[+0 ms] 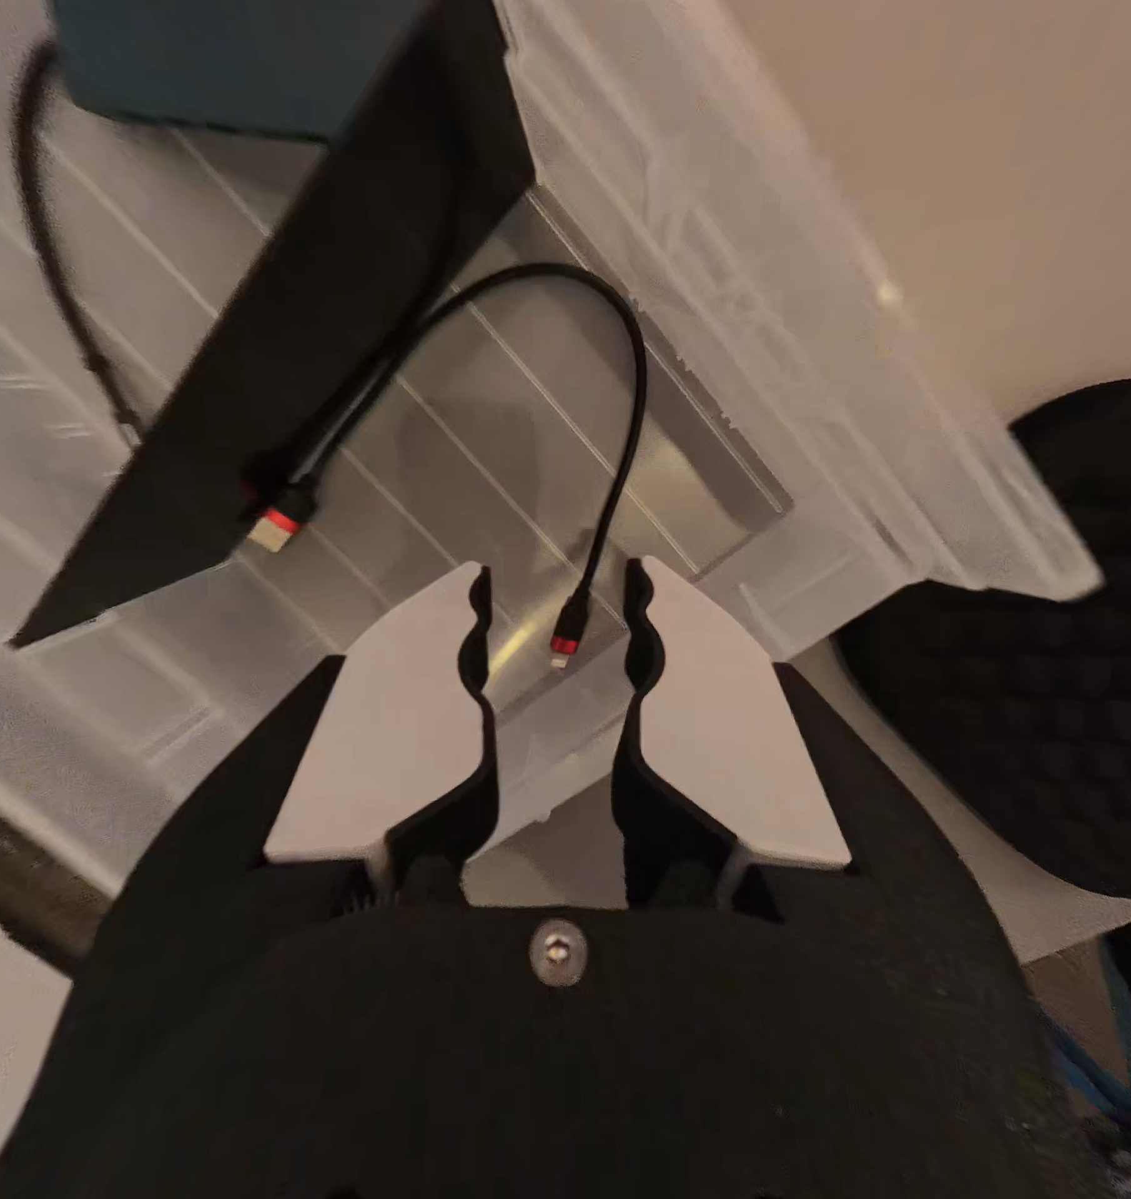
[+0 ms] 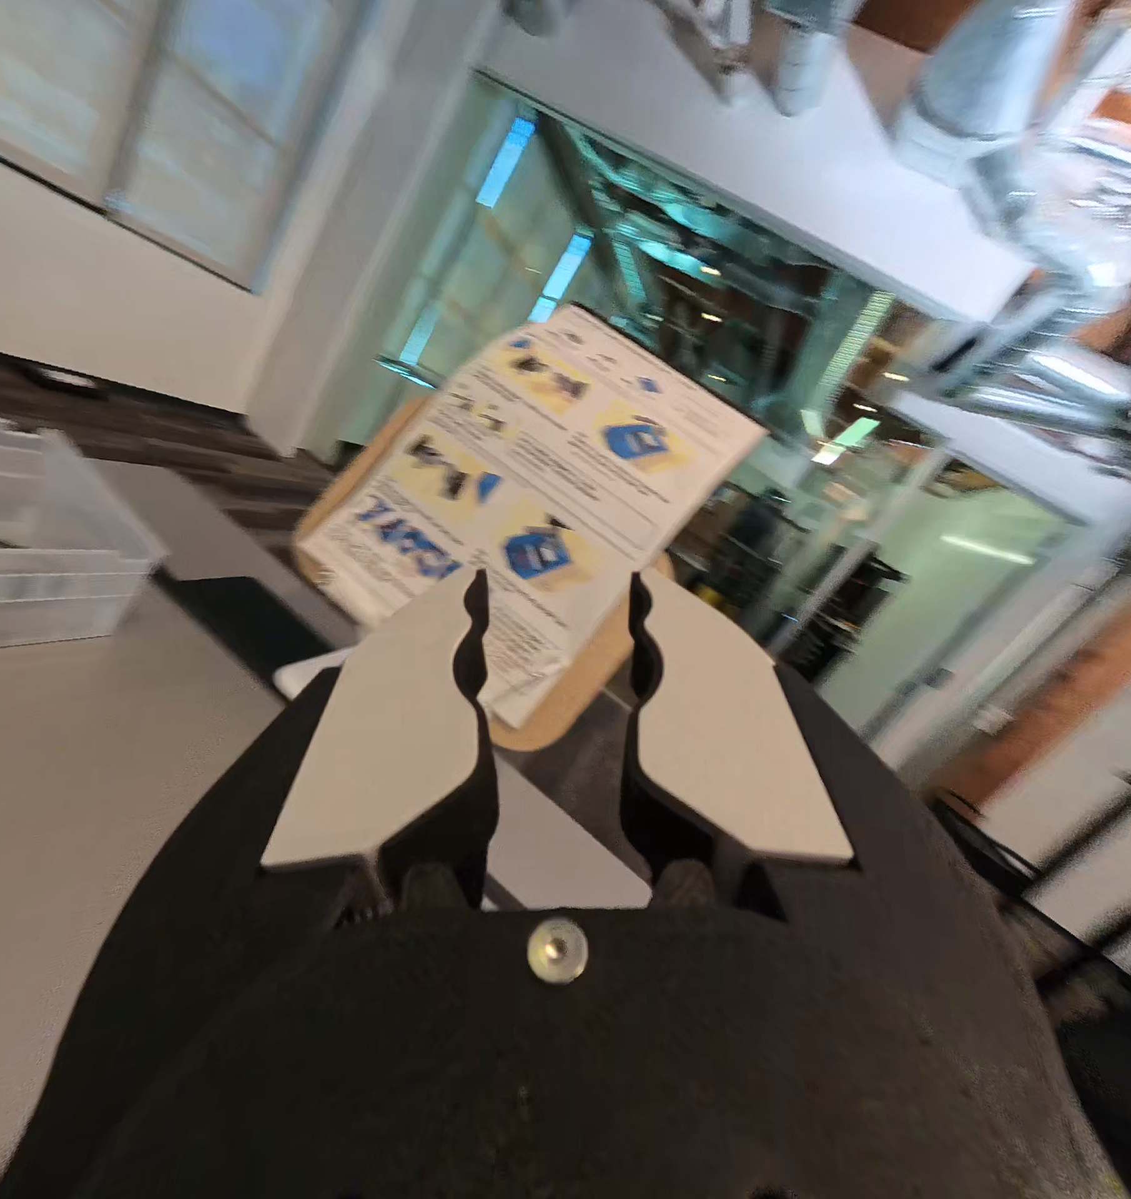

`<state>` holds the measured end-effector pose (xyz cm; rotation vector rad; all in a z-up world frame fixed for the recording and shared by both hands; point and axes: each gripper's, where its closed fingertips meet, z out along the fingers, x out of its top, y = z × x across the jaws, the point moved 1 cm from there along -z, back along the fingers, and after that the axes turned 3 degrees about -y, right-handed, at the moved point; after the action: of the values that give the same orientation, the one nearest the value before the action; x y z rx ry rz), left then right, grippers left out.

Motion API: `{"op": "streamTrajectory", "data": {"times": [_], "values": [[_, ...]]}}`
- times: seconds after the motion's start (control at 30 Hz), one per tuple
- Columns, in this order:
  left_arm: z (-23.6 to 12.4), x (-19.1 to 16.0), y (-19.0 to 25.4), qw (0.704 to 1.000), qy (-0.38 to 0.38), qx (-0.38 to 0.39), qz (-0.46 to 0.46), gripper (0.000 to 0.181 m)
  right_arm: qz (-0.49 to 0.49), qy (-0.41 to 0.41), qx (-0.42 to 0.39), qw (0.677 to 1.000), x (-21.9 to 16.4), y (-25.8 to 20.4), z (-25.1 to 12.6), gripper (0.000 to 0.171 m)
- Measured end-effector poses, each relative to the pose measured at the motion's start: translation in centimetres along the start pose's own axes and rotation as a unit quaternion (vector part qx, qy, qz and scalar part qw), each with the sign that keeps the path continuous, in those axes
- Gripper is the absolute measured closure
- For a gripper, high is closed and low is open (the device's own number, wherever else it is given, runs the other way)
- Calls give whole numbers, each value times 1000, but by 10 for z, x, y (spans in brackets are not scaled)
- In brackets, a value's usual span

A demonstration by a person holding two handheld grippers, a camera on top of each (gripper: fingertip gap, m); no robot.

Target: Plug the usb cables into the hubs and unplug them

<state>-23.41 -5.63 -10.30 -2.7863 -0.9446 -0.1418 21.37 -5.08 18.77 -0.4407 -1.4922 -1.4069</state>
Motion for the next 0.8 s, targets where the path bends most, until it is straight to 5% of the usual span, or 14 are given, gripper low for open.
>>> {"op": "streamTrajectory", "data": {"times": [0.03, 0.23, 0.53, 0.57, 0.63, 0.8], "values": [[8, -2, -1, 1000, -7, -11, -2, 143, -7, -14, -52, 999, -2, 9, -1, 129], [24, 8, 5, 998, -12, -64, 17, 135, 15, -66, -203, 977, -10, 28, -1, 132], [43, 10, 9, 989, -111, -73, 61, 135, 33, -133, -172, 976, -44, 22, 18, 128], [43, 10, 9, 989, -112, -73, 62, 136, 34, -134, -169, 976, -44, 22, 18, 128], [43, 9, 10, 989, -109, -73, 68, 177, 34, -134, -166, 976, -45, 22, 19, 128], [39, 2, 3, 989, -128, -68, 17, 178, 39, -133, -149, 979, -45, 19, 20, 128]]}}
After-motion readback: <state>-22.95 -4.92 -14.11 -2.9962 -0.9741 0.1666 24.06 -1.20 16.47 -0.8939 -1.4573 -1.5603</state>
